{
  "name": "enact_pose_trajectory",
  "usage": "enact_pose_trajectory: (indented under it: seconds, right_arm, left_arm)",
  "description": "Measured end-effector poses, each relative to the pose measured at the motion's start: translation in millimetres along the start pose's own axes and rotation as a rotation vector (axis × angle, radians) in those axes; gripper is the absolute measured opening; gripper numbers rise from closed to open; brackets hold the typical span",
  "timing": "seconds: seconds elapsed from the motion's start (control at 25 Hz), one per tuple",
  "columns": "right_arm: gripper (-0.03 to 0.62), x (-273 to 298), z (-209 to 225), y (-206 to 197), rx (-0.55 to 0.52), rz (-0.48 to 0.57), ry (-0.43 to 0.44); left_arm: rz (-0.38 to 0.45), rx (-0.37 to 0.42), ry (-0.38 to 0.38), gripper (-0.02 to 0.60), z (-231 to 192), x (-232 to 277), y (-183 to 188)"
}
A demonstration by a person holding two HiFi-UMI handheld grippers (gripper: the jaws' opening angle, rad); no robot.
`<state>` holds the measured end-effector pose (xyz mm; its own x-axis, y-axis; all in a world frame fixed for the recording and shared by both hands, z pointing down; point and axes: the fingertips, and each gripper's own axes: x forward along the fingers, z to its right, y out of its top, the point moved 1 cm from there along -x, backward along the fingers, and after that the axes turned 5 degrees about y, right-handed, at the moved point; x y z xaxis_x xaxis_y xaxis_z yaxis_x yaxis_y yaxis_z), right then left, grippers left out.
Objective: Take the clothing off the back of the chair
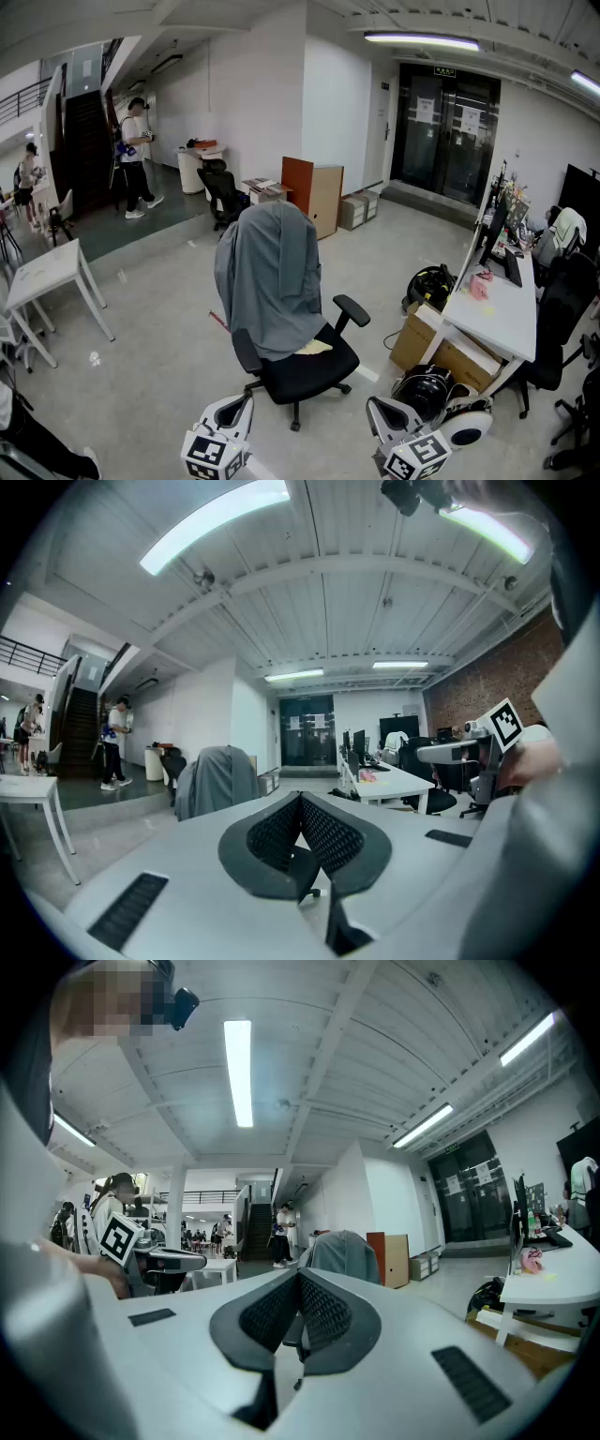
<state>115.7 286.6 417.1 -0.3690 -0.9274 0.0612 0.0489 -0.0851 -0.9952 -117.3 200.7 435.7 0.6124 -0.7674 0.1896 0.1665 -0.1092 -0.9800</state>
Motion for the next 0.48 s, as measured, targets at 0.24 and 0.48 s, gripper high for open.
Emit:
enact_pose_trajectory:
  seconds: [0.24, 0.48]
  right_arm:
    - [0.012, -10, 15, -1, 0.012, 0.003, -0.027]
    - [0.012, -22, 25, -2, 0.040, 0.010, -0.020]
  left_arm:
    - [-0.012, -0.011, 0.002, 0.006, 4, -4, -5]
    - [-0.015, 0.004, 0.005, 0.006, 15, -3, -5]
